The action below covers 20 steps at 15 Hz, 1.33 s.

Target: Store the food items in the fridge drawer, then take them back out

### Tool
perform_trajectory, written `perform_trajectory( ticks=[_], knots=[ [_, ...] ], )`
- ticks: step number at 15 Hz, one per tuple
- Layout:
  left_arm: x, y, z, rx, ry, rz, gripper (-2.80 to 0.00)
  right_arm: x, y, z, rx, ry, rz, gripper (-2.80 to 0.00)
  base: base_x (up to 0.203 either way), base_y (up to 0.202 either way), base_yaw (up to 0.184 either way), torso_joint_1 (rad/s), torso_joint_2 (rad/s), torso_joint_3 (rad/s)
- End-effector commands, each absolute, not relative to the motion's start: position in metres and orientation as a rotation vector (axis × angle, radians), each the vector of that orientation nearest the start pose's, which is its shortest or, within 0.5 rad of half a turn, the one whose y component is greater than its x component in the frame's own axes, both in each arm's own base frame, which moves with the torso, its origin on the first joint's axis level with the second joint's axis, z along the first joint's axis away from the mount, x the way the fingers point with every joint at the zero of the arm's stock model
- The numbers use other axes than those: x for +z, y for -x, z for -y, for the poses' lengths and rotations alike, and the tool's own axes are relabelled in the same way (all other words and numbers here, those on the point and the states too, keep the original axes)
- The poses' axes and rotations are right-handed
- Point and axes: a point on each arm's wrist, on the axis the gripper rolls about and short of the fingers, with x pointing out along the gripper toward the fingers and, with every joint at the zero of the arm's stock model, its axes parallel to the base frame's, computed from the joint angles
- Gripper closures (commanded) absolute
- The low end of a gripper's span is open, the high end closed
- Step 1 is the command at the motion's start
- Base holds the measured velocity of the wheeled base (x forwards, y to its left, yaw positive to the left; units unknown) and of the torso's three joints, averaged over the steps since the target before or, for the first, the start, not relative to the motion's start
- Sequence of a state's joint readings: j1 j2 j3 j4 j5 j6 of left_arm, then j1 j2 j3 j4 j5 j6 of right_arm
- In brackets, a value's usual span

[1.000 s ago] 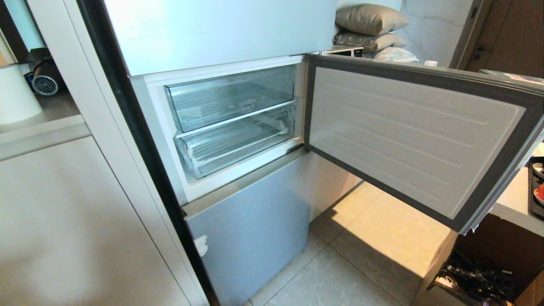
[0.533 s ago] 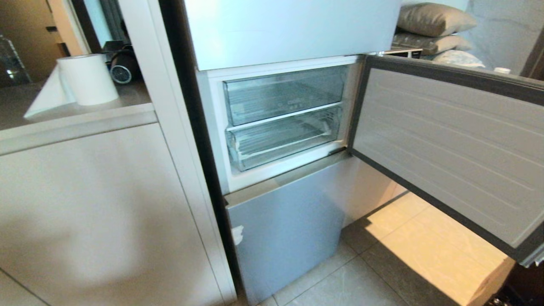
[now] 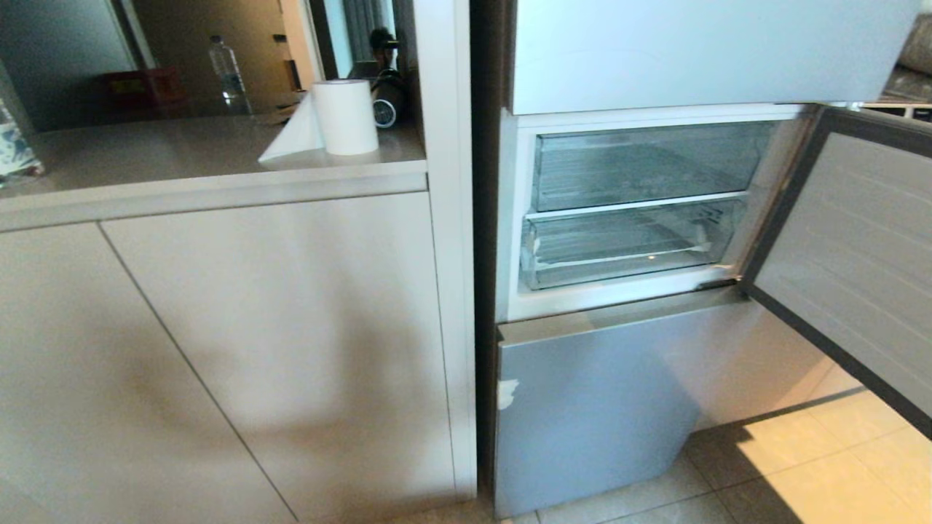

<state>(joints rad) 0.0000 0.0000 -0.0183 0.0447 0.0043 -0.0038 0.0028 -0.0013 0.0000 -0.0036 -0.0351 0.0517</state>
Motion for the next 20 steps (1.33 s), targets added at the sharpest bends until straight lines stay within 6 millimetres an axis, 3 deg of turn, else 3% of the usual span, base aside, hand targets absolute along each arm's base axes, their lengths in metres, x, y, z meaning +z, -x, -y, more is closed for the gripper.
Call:
perform_trajectory(
  ticks=[1, 6, 9, 10, 12, 15, 17, 20],
  knots=[
    [0.076, 0.024, 0.0, 0.005, 0.004, -0.027, 0.0, 0.076, 0.023, 0.001, -0.032, -0.051, 0.004, 0.0, -0.001, -0.009, 0.171, 0.002, 0.0, -0.002],
    [0.076, 0.024, 0.0, 0.005, 0.004, -0.026, 0.0, 0.076, 0.023, 0.001, -0.028, 0.008, 0.005, 0.0, -0.001, -0.002, 0.067, 0.002, 0.0, 0.002],
    [0.076, 0.024, 0.0, 0.006, 0.004, -0.026, 0.0, 0.112, 0.028, 0.001, -0.023, -0.015, 0.055, 0.0, 0.0, 0.0, 0.0, 0.0, 0.0, 0.0],
    [0.076, 0.024, 0.0, 0.006, 0.005, -0.026, 0.0, 0.124, 0.022, 0.001, -0.016, -0.038, 0.011, -2.8, 0.0, 0.0, 0.0, 0.0, 0.0, 0.0],
    [0.076, 0.024, 0.0, 0.006, 0.004, -0.026, 0.0, 0.149, -0.001, 0.0, 0.02, -0.084, -0.093, -2.8, 0.0, 0.0, 0.0, 0.0, 0.0, 0.0],
    [0.076, 0.024, 0.0, 0.006, 0.004, -0.027, 0.0, 0.175, -0.058, -0.003, 0.094, -0.125, -0.243, -2.8, 0.0, 0.0, 0.0, 0.0, 0.0, 0.0],
    [0.076, 0.024, 0.0, 0.005, 0.004, -0.026, 0.0, 0.178, -0.111, -0.006, 0.137, -0.134, -0.327, -2.8, 0.0, 0.0, 0.0, 0.0, 0.0, 0.0],
    [0.076, 0.024, 0.0, 0.005, 0.003, -0.026, 0.0, 0.165, -0.187, -0.017, 0.207, -0.13, -0.341, -2.8, 0.0, 0.0, 0.0, 0.0, 0.0, 0.0]
  ],
)
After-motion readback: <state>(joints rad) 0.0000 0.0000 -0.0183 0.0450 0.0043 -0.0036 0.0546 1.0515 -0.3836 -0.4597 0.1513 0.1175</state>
